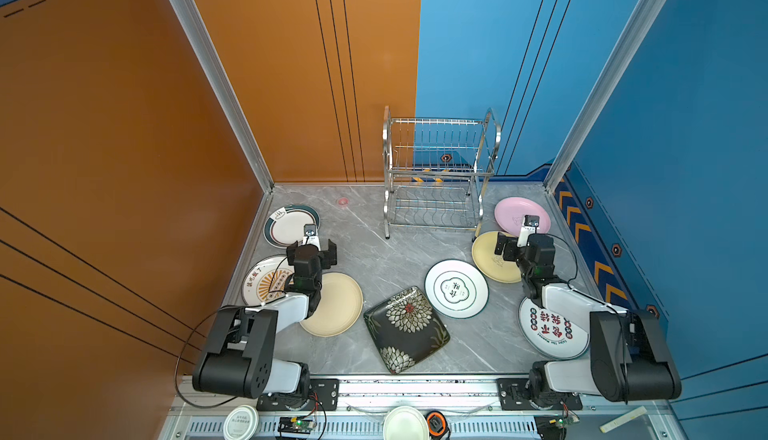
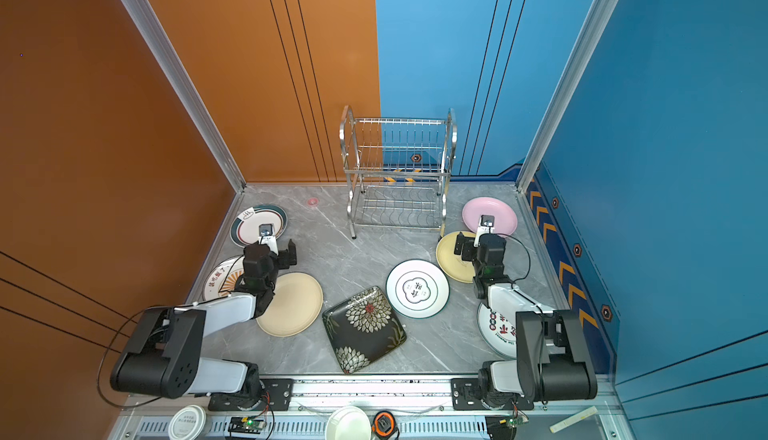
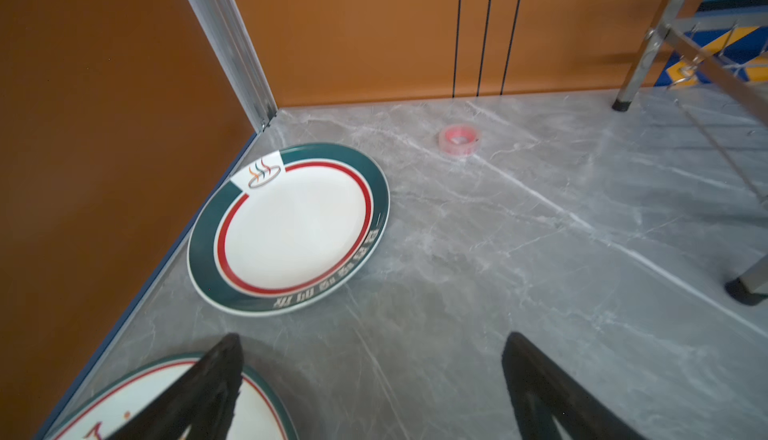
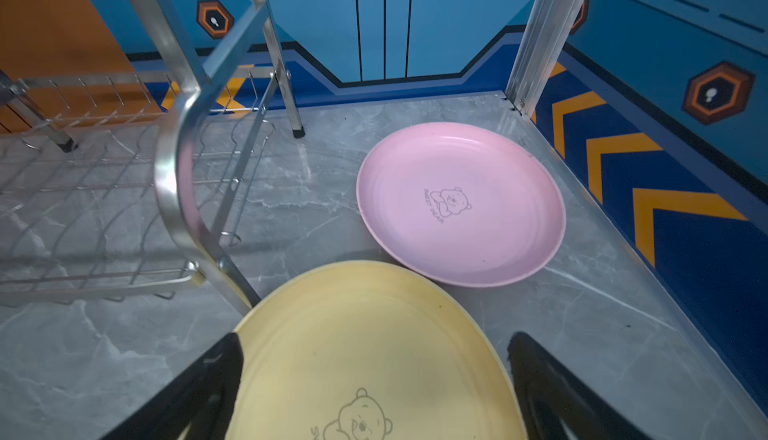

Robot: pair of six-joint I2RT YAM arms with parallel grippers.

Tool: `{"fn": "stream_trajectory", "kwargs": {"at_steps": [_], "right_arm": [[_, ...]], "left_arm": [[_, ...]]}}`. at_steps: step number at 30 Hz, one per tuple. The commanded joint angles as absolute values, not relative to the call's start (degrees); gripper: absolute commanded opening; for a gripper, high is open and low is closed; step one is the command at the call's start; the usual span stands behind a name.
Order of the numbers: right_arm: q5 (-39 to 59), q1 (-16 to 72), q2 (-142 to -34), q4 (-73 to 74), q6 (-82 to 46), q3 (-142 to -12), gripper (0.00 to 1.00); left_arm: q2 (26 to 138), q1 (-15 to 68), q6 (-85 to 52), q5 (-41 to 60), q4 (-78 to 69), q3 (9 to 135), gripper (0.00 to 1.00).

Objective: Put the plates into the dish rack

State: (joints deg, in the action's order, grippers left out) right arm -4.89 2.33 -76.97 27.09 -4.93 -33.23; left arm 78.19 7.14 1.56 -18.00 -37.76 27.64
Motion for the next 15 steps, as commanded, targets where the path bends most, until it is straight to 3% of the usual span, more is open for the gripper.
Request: {"fn": "stream_trajectory", "kwargs": {"at_steps": [1, 6, 15], "right_arm": [[-2.64, 3.64, -74.87, 12.11, -8.39, -37.1, 1.0], [3.32, 4.69, -78.16, 8.14, -10.35, -43.9, 1.0], [6.33, 5.62, -88.37, 9.37, -11.23, -55.26, 1.0]], "left_arm": [[75.76, 9.3, 1.92, -16.54, -23.85, 34.97, 0.98], [82.13, 15.18, -2.35, -10.43, -15.56, 46.32, 0.99], [97.78, 20.73, -8.7, -1.71, -13.92, 63.39, 0.89]]}}
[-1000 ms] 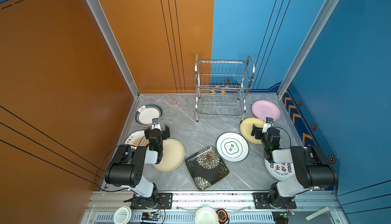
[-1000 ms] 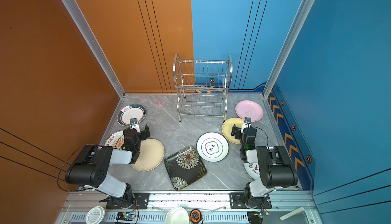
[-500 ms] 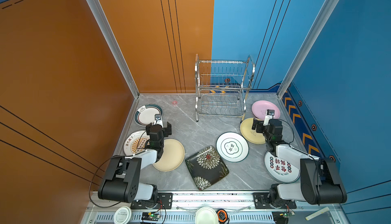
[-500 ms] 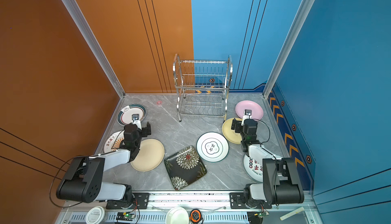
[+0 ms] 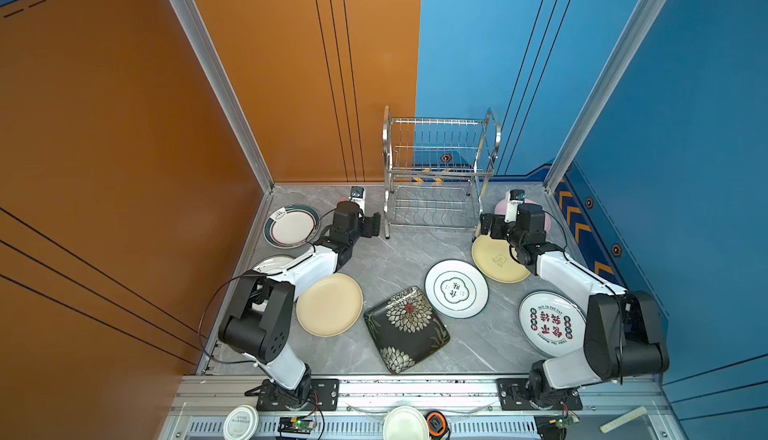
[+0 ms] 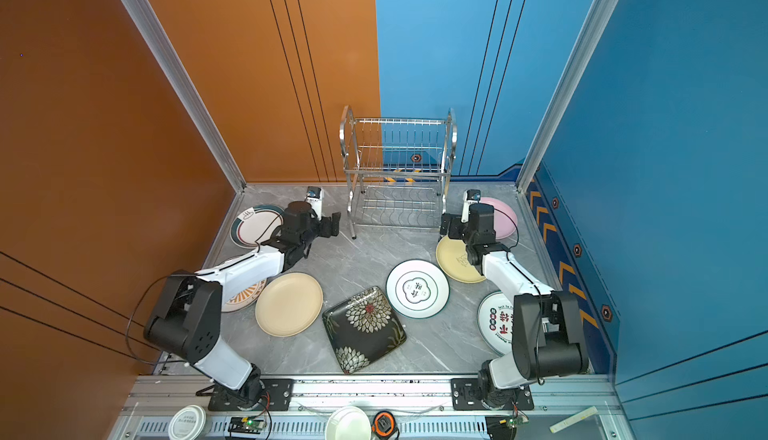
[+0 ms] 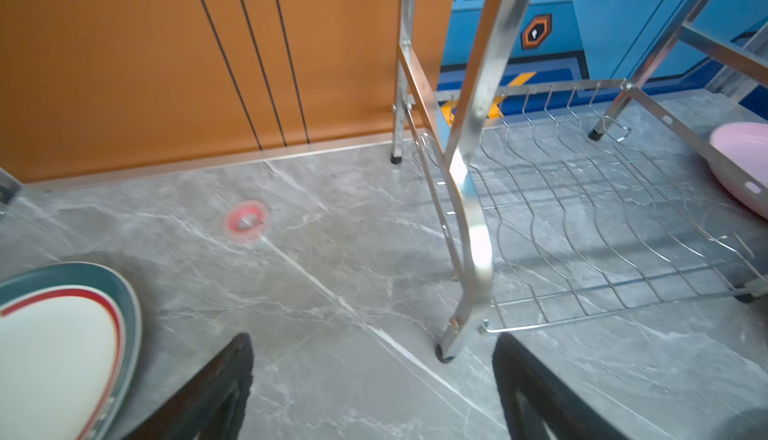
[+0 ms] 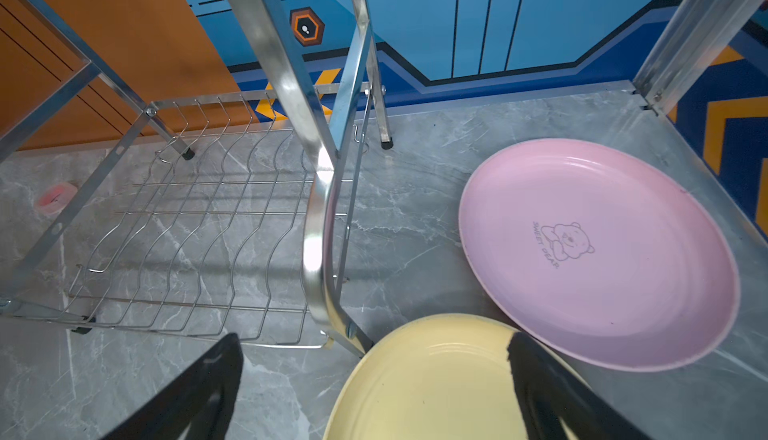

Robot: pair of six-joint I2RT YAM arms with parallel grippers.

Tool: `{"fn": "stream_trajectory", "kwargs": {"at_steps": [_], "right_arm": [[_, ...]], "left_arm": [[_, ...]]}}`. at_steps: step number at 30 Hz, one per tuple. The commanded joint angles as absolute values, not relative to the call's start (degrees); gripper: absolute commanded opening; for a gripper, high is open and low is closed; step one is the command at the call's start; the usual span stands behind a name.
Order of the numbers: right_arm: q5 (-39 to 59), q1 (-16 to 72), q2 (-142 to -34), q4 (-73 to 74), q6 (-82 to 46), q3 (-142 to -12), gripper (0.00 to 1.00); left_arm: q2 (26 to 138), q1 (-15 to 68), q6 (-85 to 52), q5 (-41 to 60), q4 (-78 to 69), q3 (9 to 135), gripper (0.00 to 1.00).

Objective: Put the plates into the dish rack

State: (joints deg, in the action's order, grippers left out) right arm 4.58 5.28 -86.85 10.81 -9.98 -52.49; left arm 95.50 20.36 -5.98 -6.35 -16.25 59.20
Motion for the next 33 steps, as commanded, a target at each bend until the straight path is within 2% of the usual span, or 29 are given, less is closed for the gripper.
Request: {"fn": "stream_trajectory", "kwargs": {"at_steps": [1, 4, 5, 10, 18, 24, 33], "right_arm": [[6.33, 5.71, -89.19, 9.57, -11.26, -56.06, 1.0], [6.59, 5.71, -91.25, 10.3, -11.42, -57.66, 1.0], [6.74, 5.8, -91.87, 10.58, -11.43, -58.08, 1.0], [7.18, 5.76, -94.63, 11.92, -12.08, -59.73, 0.99], [9.26, 5.86, -99.22, 13.01, -13.46, -63.69, 0.87], [10.69, 6.28, -102.35, 12.75, -13.41, -66.35, 0.79], [11.51, 6.49, -104.63, 11.95, -12.96, -67.51, 0.61]], "left_arm": [[99.03, 21.02, -8.8, -0.9, -13.9, 64.89, 0.88], [102.3, 21.62, -9.31, -0.52, -13.9, 67.97, 0.88], [103.3, 21.71, -9.53, -0.58, -13.95, 68.85, 0.83], [107.87, 21.86, -10.59, -1.4, -13.92, 73.12, 0.79], [112.67, 21.88, -11.78, -1.94, -14.16, 77.92, 0.69], [114.04, 21.52, -12.54, -1.76, -14.68, 78.84, 0.55], [114.44, 21.18, -13.89, -0.61, -14.99, 77.84, 0.32]]}}
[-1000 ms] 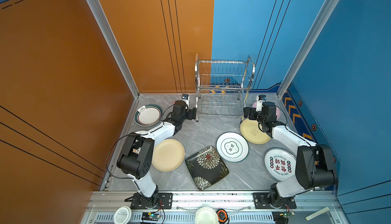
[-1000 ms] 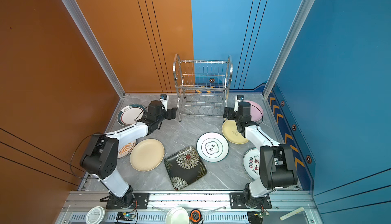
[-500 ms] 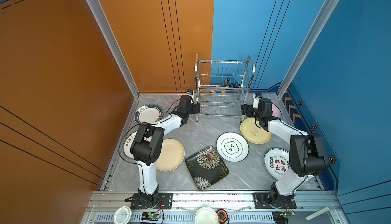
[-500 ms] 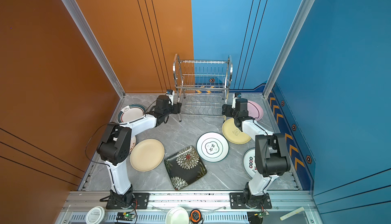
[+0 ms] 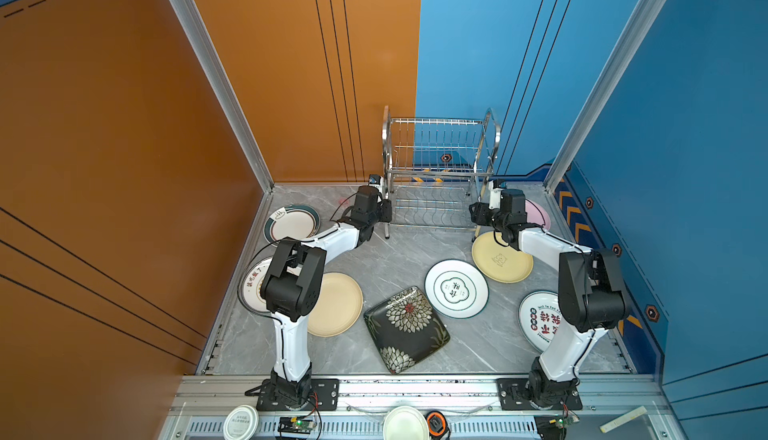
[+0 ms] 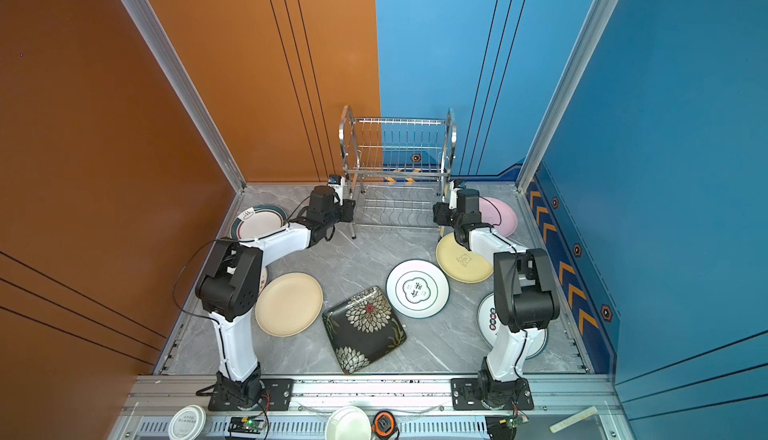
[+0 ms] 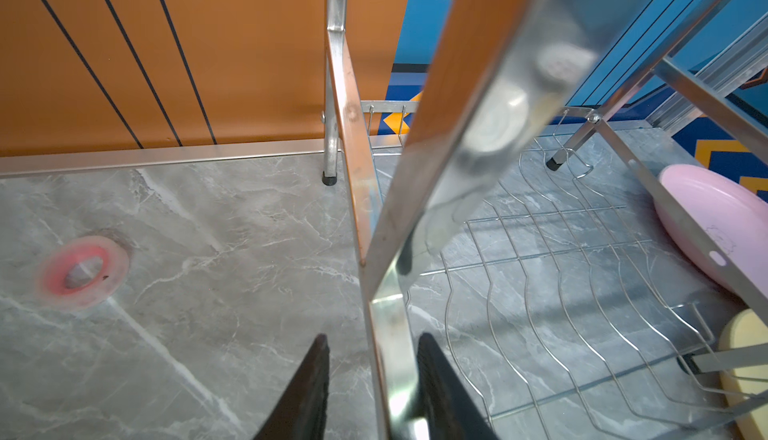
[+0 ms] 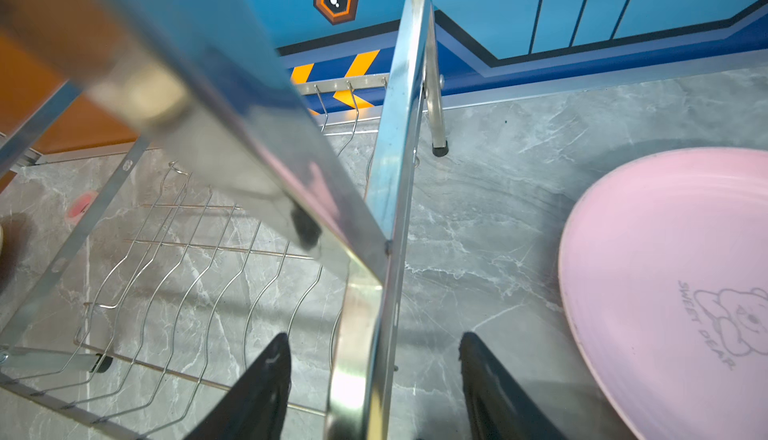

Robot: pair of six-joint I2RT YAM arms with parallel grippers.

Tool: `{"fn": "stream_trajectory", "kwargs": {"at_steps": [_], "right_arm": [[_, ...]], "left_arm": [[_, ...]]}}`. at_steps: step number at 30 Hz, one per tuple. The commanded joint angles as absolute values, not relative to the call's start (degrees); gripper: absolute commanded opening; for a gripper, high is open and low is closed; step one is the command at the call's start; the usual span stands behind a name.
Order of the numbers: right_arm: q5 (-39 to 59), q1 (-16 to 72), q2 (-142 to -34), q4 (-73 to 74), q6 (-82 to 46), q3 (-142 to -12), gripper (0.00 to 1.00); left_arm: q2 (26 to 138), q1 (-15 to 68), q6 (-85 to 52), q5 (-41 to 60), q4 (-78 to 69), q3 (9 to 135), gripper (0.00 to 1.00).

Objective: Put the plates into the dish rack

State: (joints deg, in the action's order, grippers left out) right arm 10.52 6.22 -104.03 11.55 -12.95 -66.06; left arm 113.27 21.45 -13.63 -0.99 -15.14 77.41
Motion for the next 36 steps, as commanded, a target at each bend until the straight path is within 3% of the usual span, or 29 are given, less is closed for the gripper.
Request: {"fn": "stream_trajectory", "kwargs": {"at_steps": [1, 13, 36], "right_arm": [[11.67, 6.55, -104.76, 11.91, -12.95, -67.56, 0.59], [13.21, 7.5, -106.4, 10.2, -12.57, -68.91, 0.4], [16.91, 14.94, -113.89, 4.95, -11.03, -77.47, 0.38]], "left_arm": [[114.36, 21.14, -13.96, -0.64, -14.99, 77.59, 0.29], [109.12, 20.92, -14.5, -2.34, -15.04, 70.78, 0.08], [83.21, 24.17, -22.51, -10.68, -13.44, 40.85, 0.06]]}}
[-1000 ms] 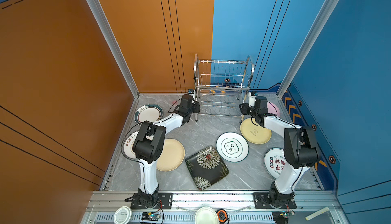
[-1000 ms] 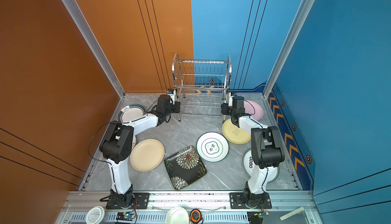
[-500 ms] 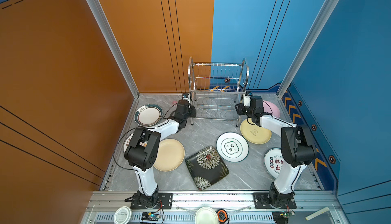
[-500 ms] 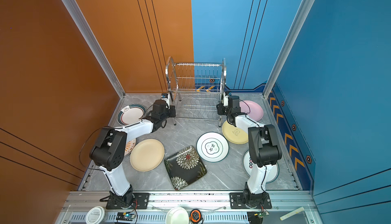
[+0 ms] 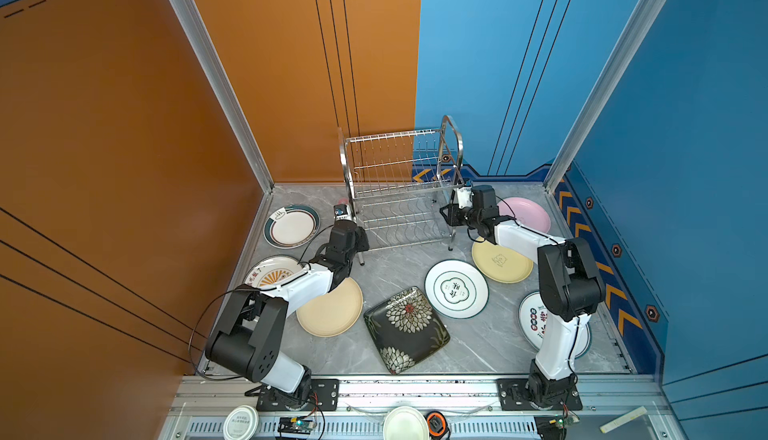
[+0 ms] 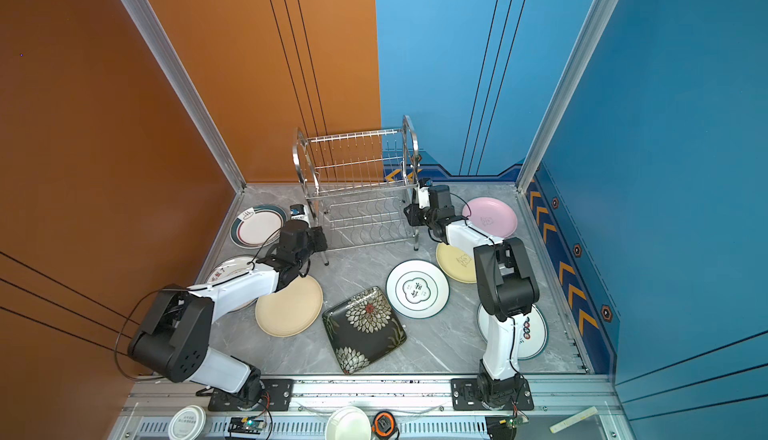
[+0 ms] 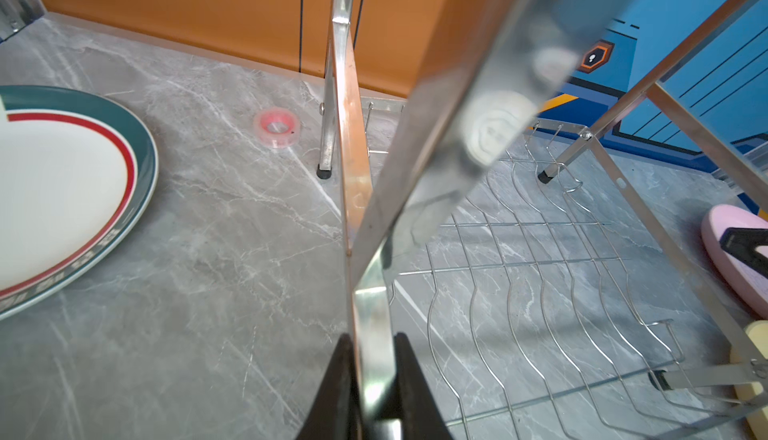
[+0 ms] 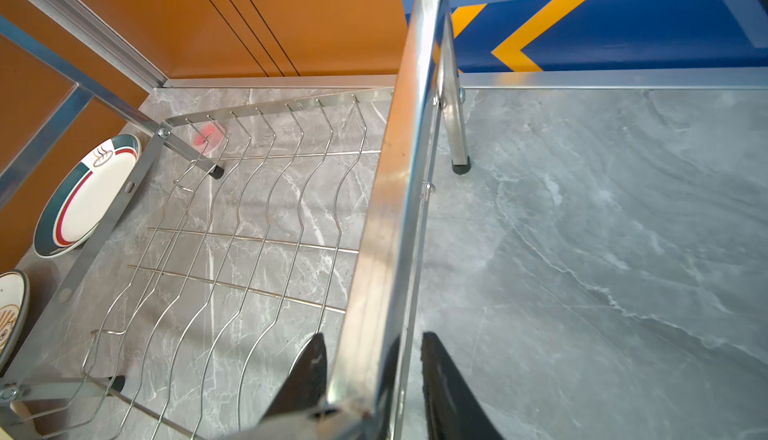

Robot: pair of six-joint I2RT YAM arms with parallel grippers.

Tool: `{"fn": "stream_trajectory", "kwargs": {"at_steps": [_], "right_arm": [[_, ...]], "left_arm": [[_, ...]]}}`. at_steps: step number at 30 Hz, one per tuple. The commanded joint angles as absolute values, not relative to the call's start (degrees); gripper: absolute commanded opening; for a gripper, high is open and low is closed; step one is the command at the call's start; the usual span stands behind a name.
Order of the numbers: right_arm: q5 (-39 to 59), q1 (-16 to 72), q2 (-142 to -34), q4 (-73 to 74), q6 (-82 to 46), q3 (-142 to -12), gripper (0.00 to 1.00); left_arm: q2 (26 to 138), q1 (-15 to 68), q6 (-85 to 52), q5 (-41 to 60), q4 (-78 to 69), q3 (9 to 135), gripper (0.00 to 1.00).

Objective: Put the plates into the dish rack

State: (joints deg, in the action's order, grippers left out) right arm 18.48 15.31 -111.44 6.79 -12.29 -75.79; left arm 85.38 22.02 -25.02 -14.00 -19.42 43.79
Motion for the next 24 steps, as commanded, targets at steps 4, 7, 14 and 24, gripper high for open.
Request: {"fn": "stream_trajectory", "kwargs": {"at_steps": [4, 7, 14, 24], "right_arm": [[16.97, 15.56, -114.76, 3.53, -10.31, -78.92, 0.4], [16.57, 15.66, -115.36, 2.39, -9.68, -79.72, 0.4], [17.31, 15.21, -115.67, 0.75, -9.23, -80.42, 0.42], [18.94, 15.25, -113.7, -0.27, -9.21, -80.68, 0.49]], "left_arm": [[80.68, 25.99, -23.35, -12.31, -12.35, 38.81, 0.07], [79.66, 26.64, -24.31, -12.44, -12.05, 37.97, 0.07], [78.03, 28.19, -25.22, -13.84, -10.75, 37.62, 0.18], [77.1, 27.11, -23.16, -16.47, -8.05, 40.39, 0.49]]}}
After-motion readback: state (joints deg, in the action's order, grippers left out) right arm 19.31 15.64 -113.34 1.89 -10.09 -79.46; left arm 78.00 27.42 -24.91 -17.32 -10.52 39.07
